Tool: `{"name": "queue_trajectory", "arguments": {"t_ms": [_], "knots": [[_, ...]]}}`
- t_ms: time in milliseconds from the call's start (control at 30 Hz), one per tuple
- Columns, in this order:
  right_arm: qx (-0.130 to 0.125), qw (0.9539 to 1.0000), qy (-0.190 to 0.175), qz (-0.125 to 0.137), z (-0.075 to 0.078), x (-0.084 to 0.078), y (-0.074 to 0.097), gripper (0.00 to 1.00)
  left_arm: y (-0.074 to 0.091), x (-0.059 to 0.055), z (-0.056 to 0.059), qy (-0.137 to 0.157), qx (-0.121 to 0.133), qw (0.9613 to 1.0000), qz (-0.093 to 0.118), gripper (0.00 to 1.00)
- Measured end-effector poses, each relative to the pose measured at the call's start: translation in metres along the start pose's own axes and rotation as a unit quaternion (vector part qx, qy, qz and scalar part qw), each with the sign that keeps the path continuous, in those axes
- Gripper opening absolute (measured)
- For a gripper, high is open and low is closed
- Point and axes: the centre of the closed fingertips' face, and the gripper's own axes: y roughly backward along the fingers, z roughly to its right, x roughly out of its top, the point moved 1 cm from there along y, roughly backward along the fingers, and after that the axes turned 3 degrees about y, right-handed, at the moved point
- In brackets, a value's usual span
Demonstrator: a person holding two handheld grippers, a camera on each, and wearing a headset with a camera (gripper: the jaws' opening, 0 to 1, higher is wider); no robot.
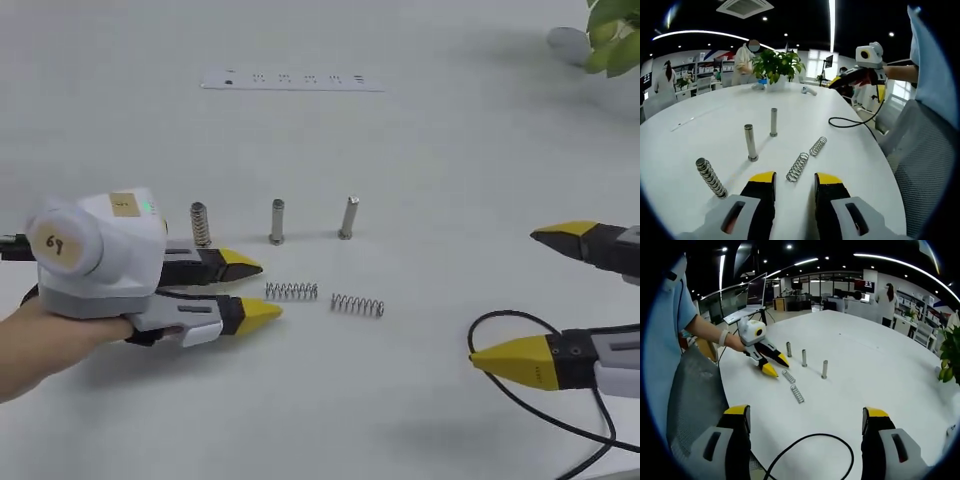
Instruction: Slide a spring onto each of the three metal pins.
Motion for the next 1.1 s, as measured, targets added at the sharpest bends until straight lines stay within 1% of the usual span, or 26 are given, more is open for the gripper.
{"name": "queue_trajectory", "arguments": {"t_ms": [167,367,433,533,700,1067,1100], "knots": [[-0.001,1.0000,-0.002,0.001,0.0001,0.0007,0.0004,0.91,-0.0017,-0.0016,0.0004,-0.006,-0.003,1.0000,-0.004,0.19],[-0.001,1.0000,-0.003,0.001,-0.0003,0.0013,0.0011,0.91,-0.0031,-0.0017,-0.0010,-0.013,-0.003,0.9999,-0.006,0.16],[-0.001,1.0000,-0.005,0.001,-0.0004,0.0009,0.0011,0.91,-0.0037,-0.0018,-0.0013,-0.013,-0.003,0.9999,-0.006,0.14],[0.000,1.0000,-0.006,0.000,-0.0006,0.0000,0.0011,0.90,-0.0047,-0.0022,-0.0013,-0.021,-0.006,0.9997,-0.008,0.10],[0.001,1.0000,-0.010,0.001,-0.0015,-0.0004,0.0007,0.90,-0.0054,-0.0023,-0.0023,-0.023,-0.006,0.9997,-0.009,0.09],[0.004,0.9999,-0.013,0.001,-0.0030,-0.0019,-0.0014,0.89,-0.0091,-0.0056,0.0011,-0.033,-0.017,0.9991,-0.019,0.04],[0.005,0.9999,-0.013,0.000,-0.0032,-0.0025,-0.0016,0.89,-0.0097,-0.0050,0.0011,-0.031,-0.017,0.9993,-0.017,0.04]]}}
